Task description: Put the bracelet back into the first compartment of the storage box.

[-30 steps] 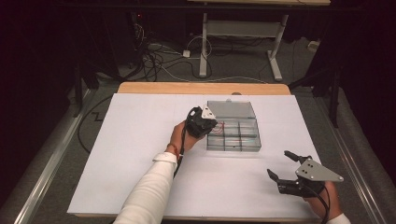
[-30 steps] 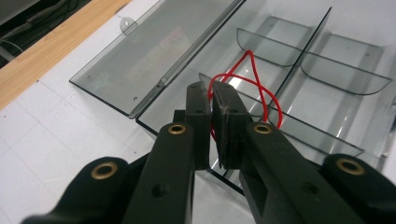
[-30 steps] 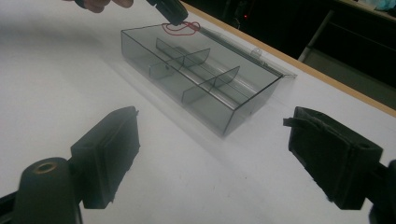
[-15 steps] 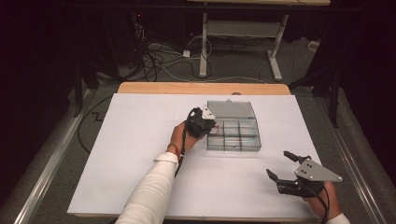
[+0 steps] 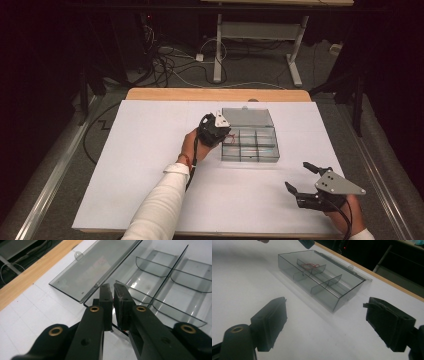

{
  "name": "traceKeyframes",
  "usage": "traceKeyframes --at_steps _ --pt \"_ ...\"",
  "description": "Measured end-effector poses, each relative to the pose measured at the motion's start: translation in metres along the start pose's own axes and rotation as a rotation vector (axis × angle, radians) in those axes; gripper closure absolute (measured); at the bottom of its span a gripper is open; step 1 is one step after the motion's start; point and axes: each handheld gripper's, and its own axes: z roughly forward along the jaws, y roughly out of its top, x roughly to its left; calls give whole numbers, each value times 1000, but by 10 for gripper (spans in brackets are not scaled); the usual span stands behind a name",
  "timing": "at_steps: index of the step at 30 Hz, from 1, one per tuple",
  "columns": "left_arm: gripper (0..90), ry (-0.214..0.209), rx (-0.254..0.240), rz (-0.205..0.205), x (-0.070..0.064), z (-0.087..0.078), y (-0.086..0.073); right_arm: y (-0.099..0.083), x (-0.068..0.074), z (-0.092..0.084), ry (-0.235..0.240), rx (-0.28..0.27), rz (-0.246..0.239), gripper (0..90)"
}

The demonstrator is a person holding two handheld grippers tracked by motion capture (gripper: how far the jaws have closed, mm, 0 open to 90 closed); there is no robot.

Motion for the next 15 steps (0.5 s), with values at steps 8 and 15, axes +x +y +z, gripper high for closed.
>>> traceKeyframes --at_steps 8,15 --pt "828 6 -33 18 -3 -8 4 0 1 0 -2 1 -2 180" --pt "798 13 -51 32 -4 -16 6 0 2 0 -5 2 -7 181"
